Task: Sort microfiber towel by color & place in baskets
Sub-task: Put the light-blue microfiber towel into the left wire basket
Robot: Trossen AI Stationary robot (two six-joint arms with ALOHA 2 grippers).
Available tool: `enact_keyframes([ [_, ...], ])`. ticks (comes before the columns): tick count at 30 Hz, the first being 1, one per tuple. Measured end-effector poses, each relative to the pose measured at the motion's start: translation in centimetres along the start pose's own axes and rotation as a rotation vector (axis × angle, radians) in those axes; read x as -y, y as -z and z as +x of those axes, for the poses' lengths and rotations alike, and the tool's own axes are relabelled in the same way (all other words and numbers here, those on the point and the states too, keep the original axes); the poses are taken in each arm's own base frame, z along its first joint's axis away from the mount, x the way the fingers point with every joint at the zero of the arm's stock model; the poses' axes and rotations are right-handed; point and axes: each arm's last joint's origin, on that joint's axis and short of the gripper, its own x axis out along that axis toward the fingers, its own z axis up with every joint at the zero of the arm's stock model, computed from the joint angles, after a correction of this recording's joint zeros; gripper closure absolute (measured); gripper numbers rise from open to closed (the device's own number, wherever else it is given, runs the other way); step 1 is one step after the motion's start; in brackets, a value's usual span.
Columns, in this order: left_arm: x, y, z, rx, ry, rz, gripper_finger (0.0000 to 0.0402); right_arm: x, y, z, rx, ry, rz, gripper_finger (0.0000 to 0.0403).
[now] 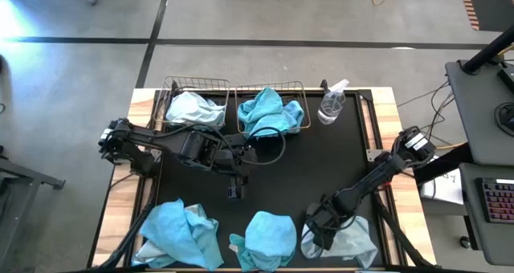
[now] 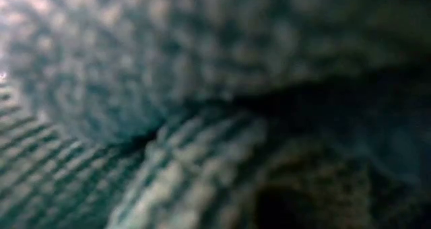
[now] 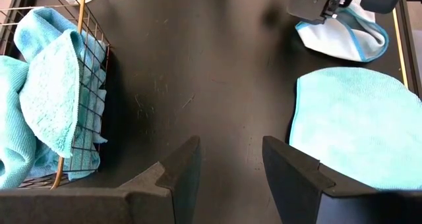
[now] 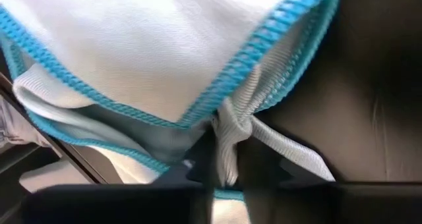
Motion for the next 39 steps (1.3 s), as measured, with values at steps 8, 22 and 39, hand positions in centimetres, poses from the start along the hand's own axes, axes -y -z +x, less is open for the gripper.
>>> enact_keyframes([
  [8, 0.0, 0.0, 0.0, 0.004, 0.001, -0.001, 0.0254, 0.9, -1.2, -1.3, 0.069, 0.033, -0.038, 0.0387],
  [22, 0.0, -0.1, 0.0, 0.009, 0.002, 0.006, 0.0254, 3.2, -3.8, -10.4, 0.733, 0.147, -0.099, 0.0389],
  [39, -0.1, -1.0, 0.0, 0.101, -0.044, 0.083, 0.0254, 0.6, -4.3, -17.8, 1.277, -0.147, -0.36, 0.039],
])
